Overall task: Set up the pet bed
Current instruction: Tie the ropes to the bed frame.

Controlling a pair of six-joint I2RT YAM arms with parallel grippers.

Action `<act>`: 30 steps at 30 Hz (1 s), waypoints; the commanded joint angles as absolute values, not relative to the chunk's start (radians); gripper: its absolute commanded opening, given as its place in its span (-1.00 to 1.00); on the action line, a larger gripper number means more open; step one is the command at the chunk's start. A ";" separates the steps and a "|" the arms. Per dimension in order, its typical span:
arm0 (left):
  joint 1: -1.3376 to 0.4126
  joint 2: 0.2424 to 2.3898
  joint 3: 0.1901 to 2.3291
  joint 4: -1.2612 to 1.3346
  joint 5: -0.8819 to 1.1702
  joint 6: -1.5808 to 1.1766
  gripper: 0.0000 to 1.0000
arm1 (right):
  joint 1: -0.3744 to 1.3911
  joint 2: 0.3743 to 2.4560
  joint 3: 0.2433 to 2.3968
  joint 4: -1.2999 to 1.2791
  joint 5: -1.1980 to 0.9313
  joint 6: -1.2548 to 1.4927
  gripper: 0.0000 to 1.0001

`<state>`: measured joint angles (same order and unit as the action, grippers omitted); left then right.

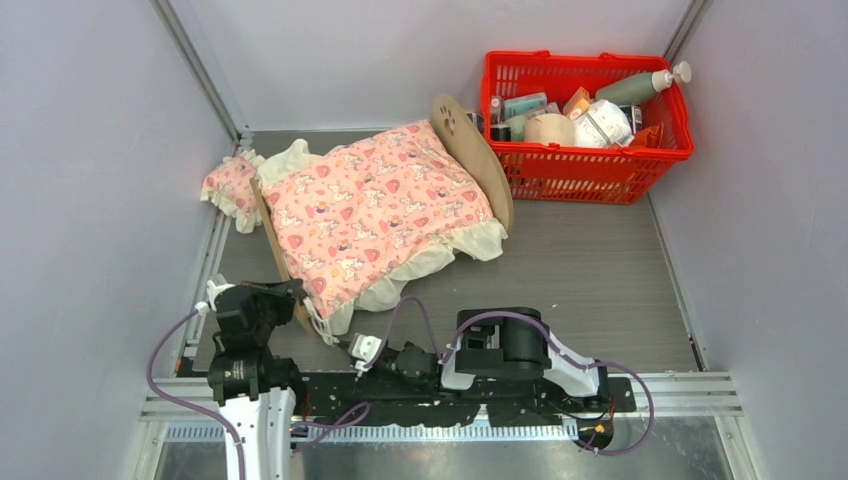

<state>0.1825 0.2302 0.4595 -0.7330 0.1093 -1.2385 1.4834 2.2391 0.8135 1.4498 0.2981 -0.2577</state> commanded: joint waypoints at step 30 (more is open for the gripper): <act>-0.154 0.550 0.832 -0.845 -0.080 -0.587 -0.65 | 1.451 2.197 0.816 1.585 0.319 -0.162 -0.90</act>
<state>-0.0380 0.5308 0.7868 -0.8471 0.0307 -0.5896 1.4612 2.2181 0.8135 1.4734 0.3058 -0.1802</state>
